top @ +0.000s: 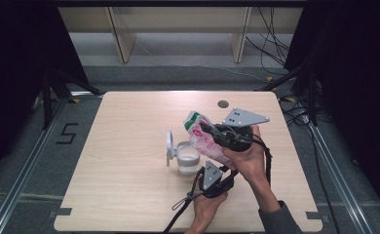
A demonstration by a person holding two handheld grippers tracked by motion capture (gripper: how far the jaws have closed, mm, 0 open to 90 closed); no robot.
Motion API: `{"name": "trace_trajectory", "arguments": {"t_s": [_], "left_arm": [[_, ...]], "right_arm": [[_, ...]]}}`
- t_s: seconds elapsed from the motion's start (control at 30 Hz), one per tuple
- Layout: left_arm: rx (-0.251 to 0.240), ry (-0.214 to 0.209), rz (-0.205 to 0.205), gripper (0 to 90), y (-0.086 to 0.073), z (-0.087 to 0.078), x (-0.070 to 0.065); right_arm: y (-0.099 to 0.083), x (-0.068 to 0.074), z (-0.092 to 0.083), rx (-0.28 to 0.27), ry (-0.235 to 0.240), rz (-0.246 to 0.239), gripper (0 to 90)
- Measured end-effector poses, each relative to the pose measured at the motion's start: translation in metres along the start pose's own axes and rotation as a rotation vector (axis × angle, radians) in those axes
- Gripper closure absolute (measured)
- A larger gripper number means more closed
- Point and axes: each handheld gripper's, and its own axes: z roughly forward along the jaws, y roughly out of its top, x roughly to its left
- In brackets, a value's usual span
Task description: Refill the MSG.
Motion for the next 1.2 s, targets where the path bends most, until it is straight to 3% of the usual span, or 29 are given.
{"name": "trace_trajectory", "arguments": {"t_s": [0.07, 0.13, 0.23, 0.27, 0.33, 0.4, 0.47, 0.5, 0.53, 0.83, 0.93, 1.03, 1.2], "left_arm": [[0.002, 0.0, 0.003, 69.8, 0.0, 0.0, 0.0], [0.001, 0.0, 0.0, 69.8, 0.0, 0.0, 0.0], [0.002, 0.004, 0.0, 69.8, 0.001, -0.001, 0.002], [-0.002, 0.003, -0.005, 69.7, 0.001, -0.001, 0.001], [-0.021, 0.008, -0.021, 69.6, 0.0, 0.0, 0.0], [0.001, -0.001, -0.002, 69.5, 0.001, 0.0, 0.001], [-0.01, -0.002, -0.017, 69.3, 0.001, 0.0, 0.001], [-0.008, 0.013, 0.012, 69.1, 0.001, -0.001, 0.003], [-0.003, 0.054, 0.05, 68.9, 0.002, -0.002, 0.005], [0.008, 0.067, 0.059, 65.7, 0.002, -0.005, 0.003], [0.015, 0.067, 0.07, 62.8, 0.002, -0.005, 0.002], [0.022, 0.069, 0.068, 60.4, 0.003, -0.006, 0.002], [0.029, 0.07, 0.077, 53.5, 0.003, -0.007, 0.003]], "right_arm": [[0.0, -0.001, -0.002, 0.002, -0.011, -0.015, 90.0], [0.0, 0.0, -0.003, 0.006, -0.01, 0.025, 90.0], [0.0, -0.003, -0.004, -0.017, -0.026, -0.007, 90.0], [0.0, -0.002, -0.006, -0.01, -0.009, 0.013, 90.0], [0.0, -0.004, -0.007, -0.019, -0.023, -0.01, 90.0], [0.0, -0.003, -0.01, -0.006, -0.03, 0.027, 90.0], [-0.001, -0.006, -0.011, -0.024, -0.028, 0.009, 90.0], [-0.001, -0.006, -0.013, -0.024, -0.03, 0.035, 90.0], [-0.001, -0.008, -0.014, -0.027, -0.021, 0.027, 90.0], [-0.004, -0.013, -0.025, -0.058, -0.014, 0.08, 90.0], [-0.006, -0.015, -0.029, -0.063, -0.001, 0.115, 90.0], [-0.008, -0.021, -0.032, -0.081, 0.003, 0.113, 90.0], [-0.011, -0.026, -0.038, -0.1, 0.016, 0.151, 90.0]]}}
